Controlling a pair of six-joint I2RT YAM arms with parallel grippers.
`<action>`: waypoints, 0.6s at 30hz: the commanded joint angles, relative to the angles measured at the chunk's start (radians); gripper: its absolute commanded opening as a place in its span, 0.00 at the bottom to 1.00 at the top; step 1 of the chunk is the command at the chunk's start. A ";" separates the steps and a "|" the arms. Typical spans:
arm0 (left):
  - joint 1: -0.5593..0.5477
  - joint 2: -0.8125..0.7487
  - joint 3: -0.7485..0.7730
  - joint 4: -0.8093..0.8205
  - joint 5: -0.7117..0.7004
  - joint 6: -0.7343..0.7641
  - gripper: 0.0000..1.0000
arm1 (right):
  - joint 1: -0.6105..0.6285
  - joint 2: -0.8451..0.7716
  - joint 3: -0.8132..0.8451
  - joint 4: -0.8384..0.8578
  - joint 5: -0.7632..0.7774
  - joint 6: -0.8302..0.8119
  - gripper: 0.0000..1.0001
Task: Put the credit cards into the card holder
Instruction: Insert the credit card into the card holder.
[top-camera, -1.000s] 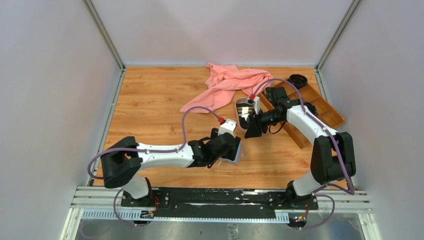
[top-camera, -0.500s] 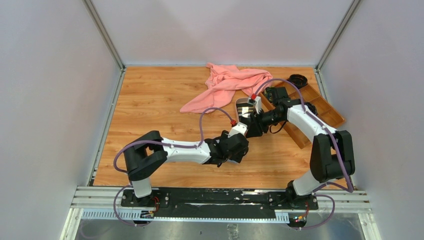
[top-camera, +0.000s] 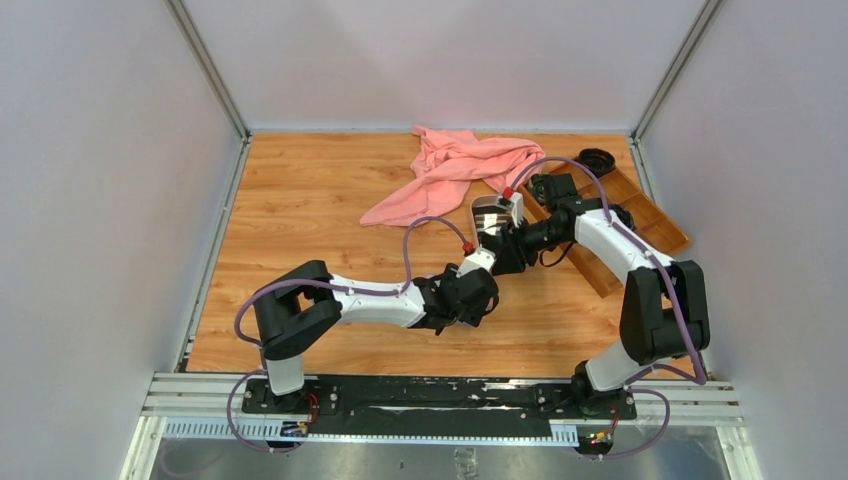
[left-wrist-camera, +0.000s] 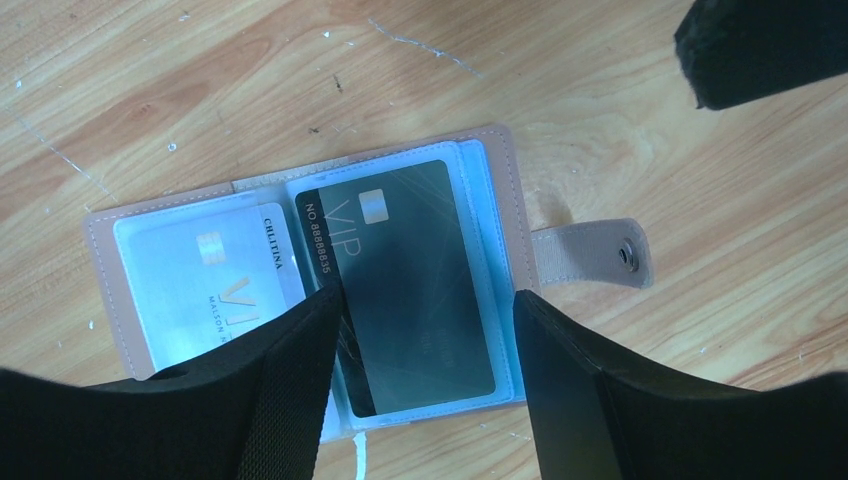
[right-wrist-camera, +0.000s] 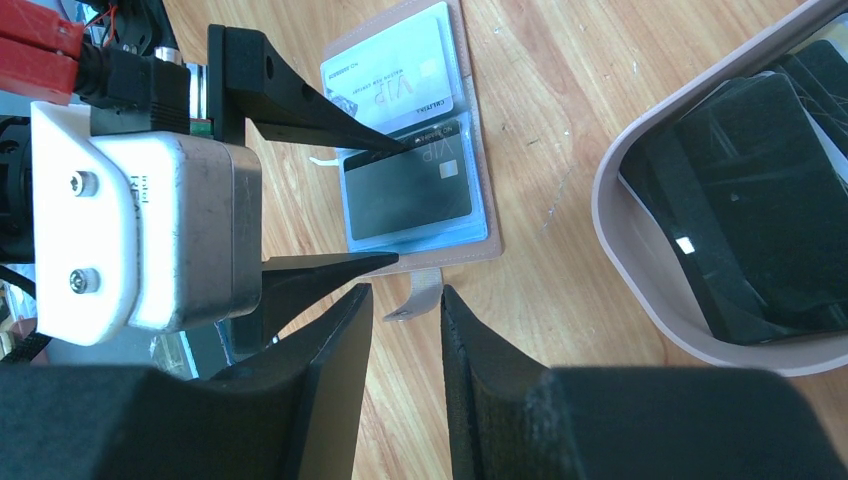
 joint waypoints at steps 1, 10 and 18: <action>-0.004 -0.003 -0.005 0.005 -0.004 -0.001 0.65 | -0.017 0.012 0.009 -0.015 -0.017 -0.002 0.35; 0.032 -0.033 -0.065 0.060 0.066 -0.025 0.59 | -0.017 0.018 0.009 -0.016 -0.024 -0.001 0.35; 0.056 -0.044 -0.092 0.080 0.124 -0.029 0.60 | -0.016 0.029 0.009 -0.019 -0.031 -0.001 0.35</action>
